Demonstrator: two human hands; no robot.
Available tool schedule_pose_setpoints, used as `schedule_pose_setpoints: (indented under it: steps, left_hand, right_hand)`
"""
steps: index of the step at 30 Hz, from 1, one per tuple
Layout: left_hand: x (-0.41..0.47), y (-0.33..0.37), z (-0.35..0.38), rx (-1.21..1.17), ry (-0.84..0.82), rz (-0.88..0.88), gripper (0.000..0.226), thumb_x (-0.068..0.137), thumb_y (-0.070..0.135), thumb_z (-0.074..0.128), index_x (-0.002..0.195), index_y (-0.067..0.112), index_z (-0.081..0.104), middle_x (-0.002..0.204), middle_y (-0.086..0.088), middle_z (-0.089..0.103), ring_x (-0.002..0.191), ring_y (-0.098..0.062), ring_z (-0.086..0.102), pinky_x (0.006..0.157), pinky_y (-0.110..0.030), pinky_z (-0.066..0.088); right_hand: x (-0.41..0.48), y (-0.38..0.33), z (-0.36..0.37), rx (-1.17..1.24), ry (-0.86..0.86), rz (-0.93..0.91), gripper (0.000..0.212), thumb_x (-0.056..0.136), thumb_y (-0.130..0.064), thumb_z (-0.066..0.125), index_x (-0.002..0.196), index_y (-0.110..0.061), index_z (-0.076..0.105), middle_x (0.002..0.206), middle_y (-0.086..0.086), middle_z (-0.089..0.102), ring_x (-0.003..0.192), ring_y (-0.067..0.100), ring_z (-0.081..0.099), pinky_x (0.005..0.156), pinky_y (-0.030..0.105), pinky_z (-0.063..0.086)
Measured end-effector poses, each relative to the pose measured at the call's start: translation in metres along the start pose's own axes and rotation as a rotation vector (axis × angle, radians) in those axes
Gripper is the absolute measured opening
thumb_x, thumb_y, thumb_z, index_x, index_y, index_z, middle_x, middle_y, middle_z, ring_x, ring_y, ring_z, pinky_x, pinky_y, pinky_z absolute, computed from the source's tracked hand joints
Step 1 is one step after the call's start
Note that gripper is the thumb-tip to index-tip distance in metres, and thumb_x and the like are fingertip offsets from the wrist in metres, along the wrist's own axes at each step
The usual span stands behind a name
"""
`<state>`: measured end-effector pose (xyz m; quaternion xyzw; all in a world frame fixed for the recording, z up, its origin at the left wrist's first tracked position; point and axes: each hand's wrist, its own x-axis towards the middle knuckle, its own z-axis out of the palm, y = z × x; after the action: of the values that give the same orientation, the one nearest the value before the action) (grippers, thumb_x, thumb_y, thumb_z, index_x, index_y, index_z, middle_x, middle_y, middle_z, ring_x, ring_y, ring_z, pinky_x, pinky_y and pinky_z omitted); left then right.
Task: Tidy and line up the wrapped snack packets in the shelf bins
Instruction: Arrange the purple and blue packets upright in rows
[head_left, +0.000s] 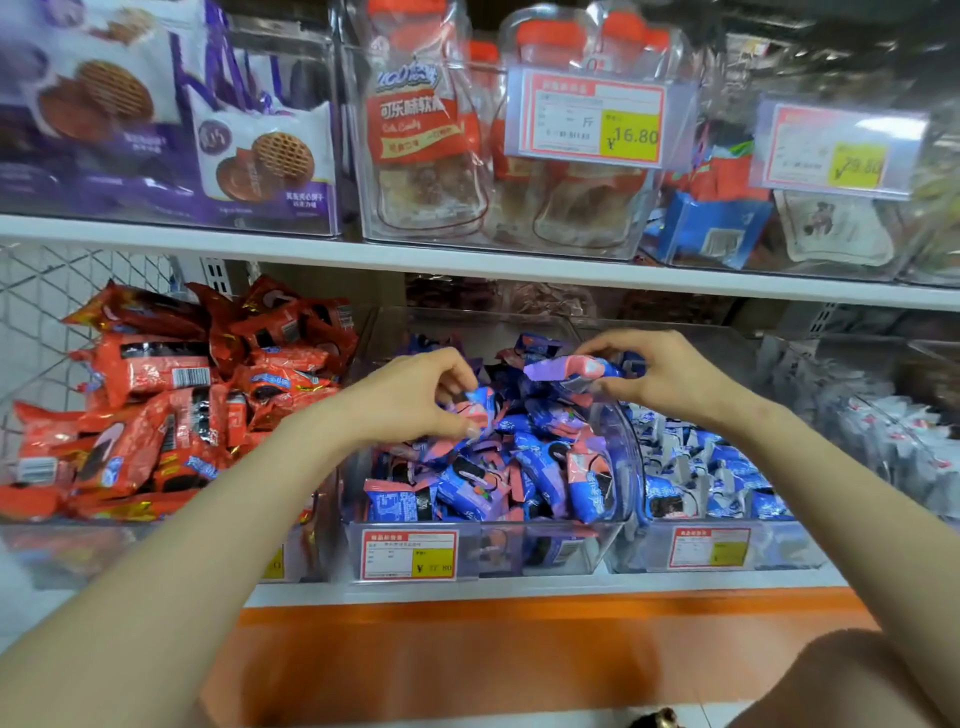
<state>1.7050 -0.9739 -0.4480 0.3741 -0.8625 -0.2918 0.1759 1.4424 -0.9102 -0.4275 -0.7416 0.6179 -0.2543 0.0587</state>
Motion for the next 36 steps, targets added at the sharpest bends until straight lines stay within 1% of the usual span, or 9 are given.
schedule_pose_setpoints:
  steps: [6, 9, 11, 14, 17, 21, 26, 32, 36]
  left_hand:
    - [0.026, 0.011, 0.045, -0.089, 0.085, -0.02, 0.04, 0.075, 0.022, 0.078, 0.098, 0.014, 0.046, 0.106, -0.003, 0.054, 0.1, -0.021, 0.058, 0.086, -0.036, 0.048]
    - [0.036, 0.003, 0.058, 0.055, -0.004, -0.048, 0.036, 0.075, 0.024, 0.078, 0.099, 0.008, 0.056, 0.107, -0.011, 0.059, 0.101, -0.026, 0.057, 0.085, -0.035, 0.044]
    - [0.038, 0.001, 0.053, 0.006, -0.061, -0.054, 0.034, 0.076, 0.026, 0.076, 0.101, 0.008, 0.062, 0.104, -0.007, 0.062, 0.101, -0.023, 0.058, 0.087, -0.033, 0.045]
    - [0.039, -0.003, 0.031, -0.018, 0.101, -0.055, 0.02, 0.083, 0.028, 0.07, 0.096, 0.014, 0.065, 0.097, -0.001, 0.064, 0.097, -0.018, 0.06, 0.087, -0.03, 0.045]
    - [0.036, -0.017, 0.011, 0.142, 0.241, -0.138, 0.017, 0.086, 0.021, 0.067, 0.1, 0.01, 0.066, 0.1, -0.005, 0.066, 0.099, -0.022, 0.061, 0.084, -0.028, 0.043]
    - [0.025, -0.025, 0.009, 0.326, -0.118, -0.271, 0.036, 0.082, 0.023, 0.071, 0.114, 0.011, 0.06, 0.101, -0.001, 0.058, 0.094, -0.018, 0.058, 0.074, -0.02, 0.038]
    - [0.027, -0.032, 0.02, 0.507, -0.226, -0.26, 0.058, 0.079, 0.023, 0.074, 0.131, 0.019, 0.047, 0.135, -0.003, 0.048, 0.12, -0.023, 0.048, 0.093, -0.031, 0.04]
    - [0.03, -0.031, 0.015, 0.518, -0.007, -0.232, 0.057, 0.076, 0.036, 0.073, 0.123, 0.016, 0.049, 0.125, -0.007, 0.055, 0.113, -0.025, 0.053, 0.09, -0.033, 0.045]
    - [0.042, -0.007, 0.006, 0.14, 0.299, -0.23, 0.051, 0.075, 0.038, 0.075, 0.108, 0.002, 0.059, 0.107, -0.011, 0.063, 0.1, -0.028, 0.059, 0.083, -0.034, 0.046]
  right_hand:
    - [-0.006, 0.004, 0.001, -0.003, 0.059, 0.023, 0.031, 0.076, -0.008, 0.075, 0.106, -0.016, 0.069, 0.097, -0.011, 0.065, 0.093, 0.008, 0.06, 0.079, 0.012, 0.041]
    - [-0.009, 0.006, 0.002, -0.051, 0.064, -0.027, 0.032, 0.075, -0.007, 0.076, 0.105, -0.016, 0.07, 0.095, -0.012, 0.064, 0.092, 0.011, 0.06, 0.084, 0.026, 0.046]
    - [-0.011, 0.01, 0.003, -0.08, 0.052, -0.061, 0.033, 0.075, -0.004, 0.076, 0.105, -0.015, 0.07, 0.095, -0.012, 0.062, 0.092, 0.01, 0.058, 0.082, 0.024, 0.044]
    - [-0.012, 0.012, 0.006, -0.123, 0.056, -0.105, 0.032, 0.073, -0.003, 0.076, 0.1, -0.018, 0.067, 0.091, -0.017, 0.058, 0.085, 0.001, 0.052, 0.075, 0.019, 0.04]
    - [-0.012, 0.011, 0.012, -0.197, -0.007, -0.177, 0.029, 0.07, -0.014, 0.08, 0.096, -0.019, 0.068, 0.086, -0.016, 0.057, 0.08, -0.001, 0.048, 0.074, 0.02, 0.041]
    - [-0.016, 0.006, 0.013, -0.144, -0.121, -0.168, 0.037, 0.074, -0.057, 0.061, 0.092, -0.026, 0.072, 0.09, -0.008, 0.065, 0.085, 0.01, 0.059, 0.079, 0.033, 0.047]
    - [-0.017, 0.003, 0.014, -0.104, -0.071, -0.154, 0.036, 0.077, -0.054, 0.057, 0.09, -0.026, 0.074, 0.09, -0.006, 0.066, 0.086, 0.012, 0.06, 0.08, 0.035, 0.048]
    - [-0.018, 0.007, 0.012, 0.027, 0.058, -0.079, 0.008, 0.084, -0.024, 0.068, 0.087, -0.019, 0.073, 0.082, -0.012, 0.064, 0.08, 0.0, 0.057, 0.072, 0.008, 0.04]
    - [-0.015, 0.009, 0.007, 0.133, 0.174, 0.021, 0.012, 0.087, -0.016, 0.066, 0.082, -0.026, 0.069, 0.079, -0.006, 0.07, 0.077, 0.007, 0.062, 0.075, 0.022, 0.046]
